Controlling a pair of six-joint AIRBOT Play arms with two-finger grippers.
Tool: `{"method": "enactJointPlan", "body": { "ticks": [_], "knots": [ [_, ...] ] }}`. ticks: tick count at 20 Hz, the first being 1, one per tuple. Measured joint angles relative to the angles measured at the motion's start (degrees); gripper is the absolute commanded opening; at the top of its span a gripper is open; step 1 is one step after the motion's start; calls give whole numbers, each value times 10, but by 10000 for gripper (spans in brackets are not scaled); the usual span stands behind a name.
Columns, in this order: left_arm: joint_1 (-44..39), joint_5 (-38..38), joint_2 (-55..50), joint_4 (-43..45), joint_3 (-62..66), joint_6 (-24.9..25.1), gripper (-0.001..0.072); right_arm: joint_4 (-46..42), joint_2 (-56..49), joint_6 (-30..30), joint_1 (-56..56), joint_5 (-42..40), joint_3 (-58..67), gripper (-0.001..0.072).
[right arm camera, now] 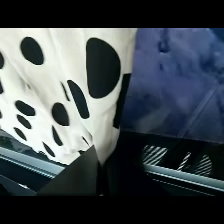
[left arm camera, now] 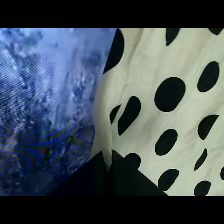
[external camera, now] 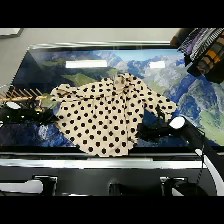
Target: Fold the clothes and pants, and hang the long-sleeved shirts on hangers.
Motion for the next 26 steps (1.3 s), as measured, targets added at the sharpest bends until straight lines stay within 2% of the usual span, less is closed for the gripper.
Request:
{"method": "enactJointPlan", "body": {
  "ticks": [3,5,12,16,20,26],
  "knots": [
    [-6,-18,8,-32,13,-1,23,14,1,-9,0,-19,44,35],
    [-9,-26,25,-61,45,0,22,-7,1,-9,0,-38,118,35],
    [-15,-31,134,-113,310,-16,24,-216,1,68,0,-72,526,35],
    [-15,3,222,-120,450,-25,24,-271,19,77,0,-42,725,35],
    [-14,31,325,-108,501,-49,24,-291,91,73,0,22,797,36],
    [-14,23,434,-2,518,-132,24,-311,183,92,0,97,820,36]
  ]
}}
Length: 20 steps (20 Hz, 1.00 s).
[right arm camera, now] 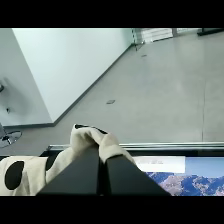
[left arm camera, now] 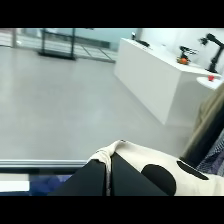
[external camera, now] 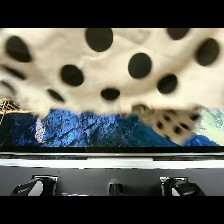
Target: Fold the clothes and pants, and hang the long-sleeved shirts on hangers.
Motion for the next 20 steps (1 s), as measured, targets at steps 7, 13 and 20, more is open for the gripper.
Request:
{"method": "enactJointPlan", "body": {
  "ticks": [7,13,20],
  "knots": [
    [-15,-82,-29,45,-117,-69,24,-31,-99,66,0,22,-23,36],
    [-105,8,-189,50,-262,-73,24,1,-351,86,0,-20,-30,37],
    [-179,96,-422,49,-294,-65,34,77,-606,85,0,-65,-31,240]
  ]
}}
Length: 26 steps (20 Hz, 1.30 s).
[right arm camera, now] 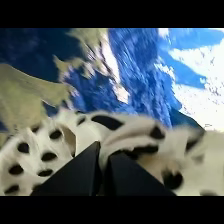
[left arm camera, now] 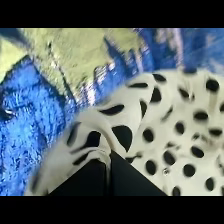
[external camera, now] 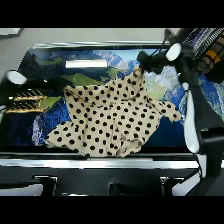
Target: Fold the clothes and pants, and hang the long-sleeved shirts on hangers.
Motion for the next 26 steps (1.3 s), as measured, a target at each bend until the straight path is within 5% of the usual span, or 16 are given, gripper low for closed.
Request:
{"method": "enactJointPlan", "body": {
  "ticks": [1,3,4,10,14,21,26],
  "knots": [
    [-3,3,-17,0,-1,0,131,2,-14,-5,0,9,0,332],
    [-4,8,-36,0,-1,0,522,5,-24,-31,-1,31,0,550],
    [-2,5,-40,0,3,0,573,6,-21,-49,-3,49,0,552],
    [44,-76,7,7,36,0,578,-29,84,-151,-62,189,-6,550],
    [61,-129,86,38,-16,-2,578,-55,204,-190,-96,251,-123,550],
    [-16,-152,192,54,-186,-20,578,-68,425,-183,5,164,-559,550],
    [-110,-126,205,73,-220,-24,578,-87,472,-122,117,62,-730,548]
  ]
}}
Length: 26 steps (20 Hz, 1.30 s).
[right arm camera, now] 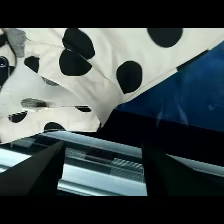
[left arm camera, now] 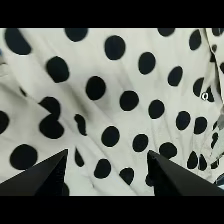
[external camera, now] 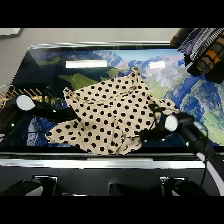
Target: Fold the clothes and pants, and hang the long-sleeved shirts on hangers.
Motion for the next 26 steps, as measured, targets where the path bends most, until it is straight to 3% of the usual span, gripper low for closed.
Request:
{"method": "enactJointPlan", "body": {
  "ticks": [7,8,10,11,13,18,26],
  "knots": [
    [-54,35,3,8,-8,-2,578,-65,-14,66,50,-121,-48,524],
    [-57,36,3,8,-8,-2,577,-69,-22,67,52,-130,-49,474],
    [-60,38,3,8,-8,-2,579,-74,-39,68,54,-155,-51,279],
    [-60,39,3,8,-8,-2,582,-76,-48,71,54,-169,-51,42],
    [-63,40,3,7,-8,-9,689,-78,-59,79,55,-189,-51,34],
    [-116,39,3,4,-8,-63,689,-82,-53,107,55,-176,-25,34],
    [-338,80,-70,50,3,-272,688,-64,-46,142,55,-88,8,35]
  ]
}}
